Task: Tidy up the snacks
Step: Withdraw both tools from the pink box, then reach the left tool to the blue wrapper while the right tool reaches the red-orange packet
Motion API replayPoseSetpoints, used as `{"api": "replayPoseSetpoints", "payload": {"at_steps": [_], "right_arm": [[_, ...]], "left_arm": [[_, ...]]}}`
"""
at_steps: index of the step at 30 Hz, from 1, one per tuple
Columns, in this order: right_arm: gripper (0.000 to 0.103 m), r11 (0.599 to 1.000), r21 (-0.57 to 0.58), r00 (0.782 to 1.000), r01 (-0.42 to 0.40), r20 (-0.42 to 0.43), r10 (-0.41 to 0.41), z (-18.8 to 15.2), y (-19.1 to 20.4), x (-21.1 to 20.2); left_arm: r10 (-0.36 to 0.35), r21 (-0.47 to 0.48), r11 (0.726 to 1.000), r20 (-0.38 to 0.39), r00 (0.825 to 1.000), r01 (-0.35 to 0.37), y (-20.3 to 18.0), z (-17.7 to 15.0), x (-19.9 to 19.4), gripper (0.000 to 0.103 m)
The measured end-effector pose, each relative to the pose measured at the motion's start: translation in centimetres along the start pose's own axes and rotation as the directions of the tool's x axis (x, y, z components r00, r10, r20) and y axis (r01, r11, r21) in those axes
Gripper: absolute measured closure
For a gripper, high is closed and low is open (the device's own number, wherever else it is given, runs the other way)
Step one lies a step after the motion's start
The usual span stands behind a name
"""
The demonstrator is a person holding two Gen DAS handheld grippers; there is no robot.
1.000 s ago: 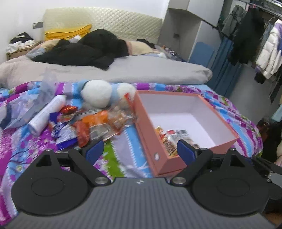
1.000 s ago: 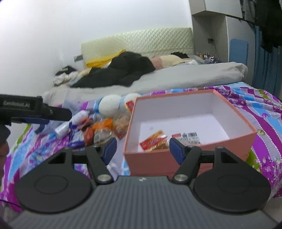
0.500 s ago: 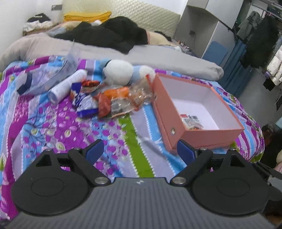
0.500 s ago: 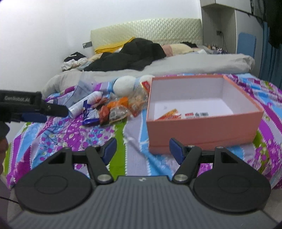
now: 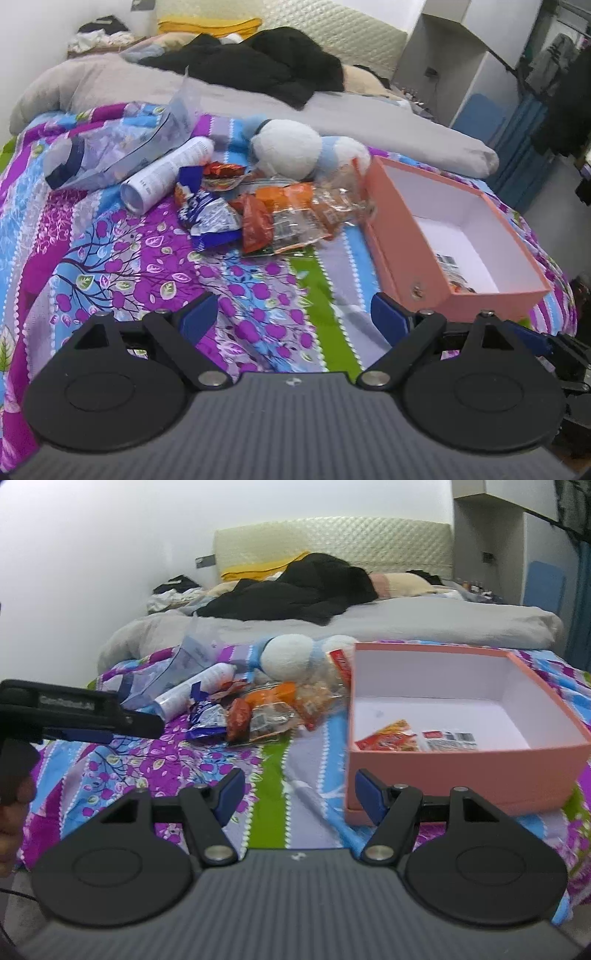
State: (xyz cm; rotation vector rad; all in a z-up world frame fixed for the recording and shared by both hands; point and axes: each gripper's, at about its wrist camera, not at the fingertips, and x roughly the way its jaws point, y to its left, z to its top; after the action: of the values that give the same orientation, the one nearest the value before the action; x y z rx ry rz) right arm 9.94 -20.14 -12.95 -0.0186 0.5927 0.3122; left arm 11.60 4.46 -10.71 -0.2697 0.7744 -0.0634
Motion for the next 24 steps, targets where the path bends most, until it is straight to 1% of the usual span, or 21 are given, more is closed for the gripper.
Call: {"api": "replayPoseSetpoints", "payload": {"at_steps": [6, 12, 18, 19, 24], "right_arm": [[0.036, 0.998, -0.046, 0.999, -0.038, -0.036, 0.036, 0.7, 1.2, 4.5], [0.036, 0.992, -0.086, 0.994, -0.094, -0.067, 0.089, 1.3, 2.7, 10.2], [0.038, 0.983, -0.109, 0.987, -0.15, -0.08, 0.142, 2.2, 4.1, 16.1], [0.039, 0.981, -0.115, 0.985, -0.157, -0.083, 0.148, 2.3, 4.4, 16.8], [0.04, 0.973, -0.128, 0.98, -0.191, -0.088, 0.181, 2.8, 5.5, 20.8]], "left_arm": [[0.04, -0.042, 0.998, -0.012, 0.999, -0.04, 3.4, 0.8, 4.3, 0.011], [0.065, -0.101, 0.993, 0.01, 0.998, -0.064, 7.2, 2.1, 8.7, 0.011], [0.05, -0.152, 0.987, 0.013, 0.999, -0.047, 10.0, 3.2, 13.2, 0.012], [0.045, -0.157, 0.987, 0.009, 0.999, -0.043, 10.2, 3.4, 13.9, 0.012], [0.023, -0.158, 0.987, -0.007, 1.0, -0.023, 11.5, 4.1, 17.5, 0.013]]}}
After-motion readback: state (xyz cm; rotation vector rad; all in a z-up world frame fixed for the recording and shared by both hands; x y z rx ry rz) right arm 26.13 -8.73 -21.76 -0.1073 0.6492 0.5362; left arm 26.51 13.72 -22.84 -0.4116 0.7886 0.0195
